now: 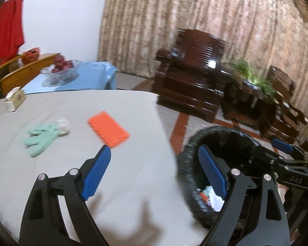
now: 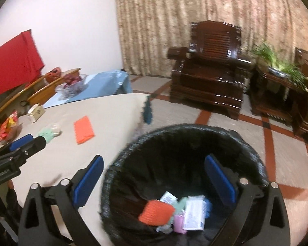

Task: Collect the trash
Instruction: 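Move both tools back over the table toward the remaining orange net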

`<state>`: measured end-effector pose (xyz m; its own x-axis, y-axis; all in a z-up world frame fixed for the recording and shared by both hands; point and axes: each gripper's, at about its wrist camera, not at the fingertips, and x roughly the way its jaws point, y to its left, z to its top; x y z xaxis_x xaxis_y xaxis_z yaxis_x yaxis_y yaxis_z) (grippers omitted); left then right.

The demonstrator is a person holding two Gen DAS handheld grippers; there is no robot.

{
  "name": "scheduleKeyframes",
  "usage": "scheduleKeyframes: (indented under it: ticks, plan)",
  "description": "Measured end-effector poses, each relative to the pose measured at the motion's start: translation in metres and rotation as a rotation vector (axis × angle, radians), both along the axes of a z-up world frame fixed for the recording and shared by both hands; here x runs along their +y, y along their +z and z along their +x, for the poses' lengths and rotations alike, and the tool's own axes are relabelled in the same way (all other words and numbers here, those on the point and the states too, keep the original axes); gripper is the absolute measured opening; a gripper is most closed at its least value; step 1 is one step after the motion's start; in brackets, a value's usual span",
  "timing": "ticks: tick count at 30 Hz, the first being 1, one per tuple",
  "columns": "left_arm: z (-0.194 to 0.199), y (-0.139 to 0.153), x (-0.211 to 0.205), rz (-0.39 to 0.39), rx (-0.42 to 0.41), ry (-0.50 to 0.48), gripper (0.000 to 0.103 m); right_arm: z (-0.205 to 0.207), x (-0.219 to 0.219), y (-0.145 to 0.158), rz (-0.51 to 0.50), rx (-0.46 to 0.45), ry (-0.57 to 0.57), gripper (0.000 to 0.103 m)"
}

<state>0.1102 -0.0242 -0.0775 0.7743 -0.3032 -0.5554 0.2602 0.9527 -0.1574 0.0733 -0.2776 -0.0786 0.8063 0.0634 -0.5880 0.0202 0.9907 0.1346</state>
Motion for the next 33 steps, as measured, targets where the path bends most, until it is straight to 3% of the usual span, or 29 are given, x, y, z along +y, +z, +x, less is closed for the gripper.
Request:
scheduleKeyframes:
  ticks: [10,18,33]
  plan:
    - [0.02,-0.002,0.069,0.019,-0.006,0.145,0.085,0.056,0.071,0.007,-0.008,-0.033,0.129,0.097]
    - [0.052,-0.017,0.116,0.025,0.013,0.248,0.085,0.11,0.119,-0.005,-0.008,-0.025,0.191,0.097]
    - [0.125,-0.08,0.188,0.074,0.127,0.382,0.085,0.206,0.182,-0.085,-0.049,0.139,0.262,0.097]
